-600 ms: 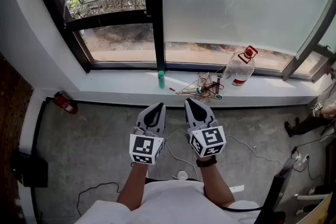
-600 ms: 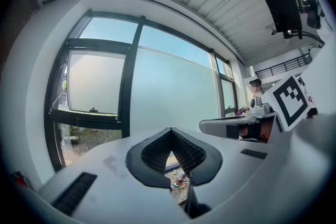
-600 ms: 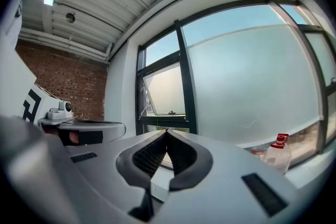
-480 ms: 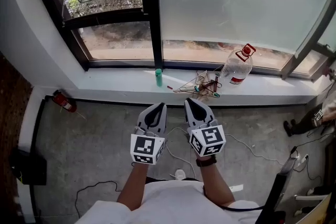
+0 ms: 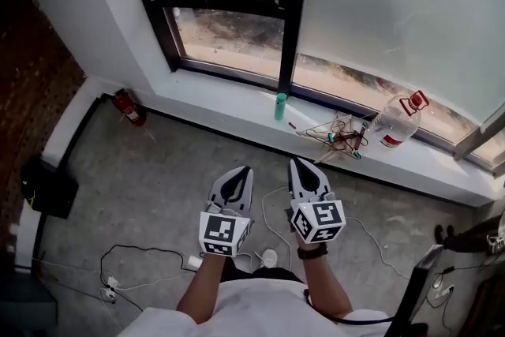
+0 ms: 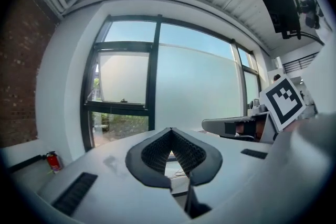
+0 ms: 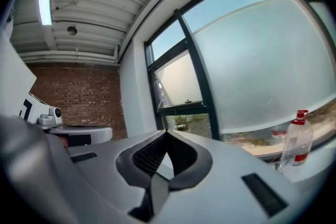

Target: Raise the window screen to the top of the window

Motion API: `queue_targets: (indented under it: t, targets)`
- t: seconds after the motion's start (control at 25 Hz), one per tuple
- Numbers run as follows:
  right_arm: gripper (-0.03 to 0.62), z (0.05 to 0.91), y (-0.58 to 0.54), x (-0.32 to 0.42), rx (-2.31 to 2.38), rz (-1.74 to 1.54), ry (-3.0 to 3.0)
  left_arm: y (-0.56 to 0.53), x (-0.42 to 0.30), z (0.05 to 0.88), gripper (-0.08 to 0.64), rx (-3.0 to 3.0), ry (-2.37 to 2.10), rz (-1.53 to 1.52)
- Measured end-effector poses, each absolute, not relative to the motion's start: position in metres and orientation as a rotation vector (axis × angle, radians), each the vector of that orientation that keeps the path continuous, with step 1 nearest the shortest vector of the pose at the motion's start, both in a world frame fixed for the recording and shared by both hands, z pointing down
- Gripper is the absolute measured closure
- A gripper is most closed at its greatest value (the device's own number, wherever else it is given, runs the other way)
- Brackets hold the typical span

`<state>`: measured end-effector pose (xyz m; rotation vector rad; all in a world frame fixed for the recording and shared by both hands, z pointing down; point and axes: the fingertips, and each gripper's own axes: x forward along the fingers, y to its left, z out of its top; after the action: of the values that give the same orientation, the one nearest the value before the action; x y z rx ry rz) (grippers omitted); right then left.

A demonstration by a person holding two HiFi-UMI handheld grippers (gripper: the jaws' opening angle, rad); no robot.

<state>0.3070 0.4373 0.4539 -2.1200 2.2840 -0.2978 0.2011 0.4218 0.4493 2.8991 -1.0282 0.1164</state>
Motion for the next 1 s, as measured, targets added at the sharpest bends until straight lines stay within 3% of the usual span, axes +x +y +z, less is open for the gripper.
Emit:
queue_targets:
  t: [0.16, 0.52, 1.0]
  targets:
    - [0.603, 0.467, 0.404, 0.227, -1.896, -0.321, 2.504, 0.408, 0.130, 0.458, 0.561, 2.799, -1.263, 0.127]
    - [0.603, 0.458, 0.336, -0.023, -1.246, -0.214, 2.960, 0.369, -0.104, 0.442, 0.561, 2.477, -1.974, 0.169]
    - [0.603, 0.431, 0.304, -0.308, -0.727, -0.037, 3.142, 0.356, -0.368, 0.422, 0.561, 2.148, -2.309, -0.016]
